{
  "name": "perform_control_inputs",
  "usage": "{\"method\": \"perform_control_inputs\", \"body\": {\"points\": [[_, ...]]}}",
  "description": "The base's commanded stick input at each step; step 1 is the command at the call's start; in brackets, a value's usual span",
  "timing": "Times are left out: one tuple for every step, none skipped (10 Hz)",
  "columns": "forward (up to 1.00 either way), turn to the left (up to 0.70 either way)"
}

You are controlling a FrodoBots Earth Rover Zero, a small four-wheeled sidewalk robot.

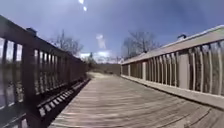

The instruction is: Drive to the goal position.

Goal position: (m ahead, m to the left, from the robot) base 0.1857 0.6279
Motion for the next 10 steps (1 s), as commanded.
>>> {"method": "perform_control_inputs", "body": {"points": [[0.70,0.00],[0.70,0.00],[0.70,0.00],[0.70,0.00],[0.70,0.30],[0.70,0.00],[0.70,0.00],[0.70,0.00],[0.70,0.00],[0.70,0.00]]}}
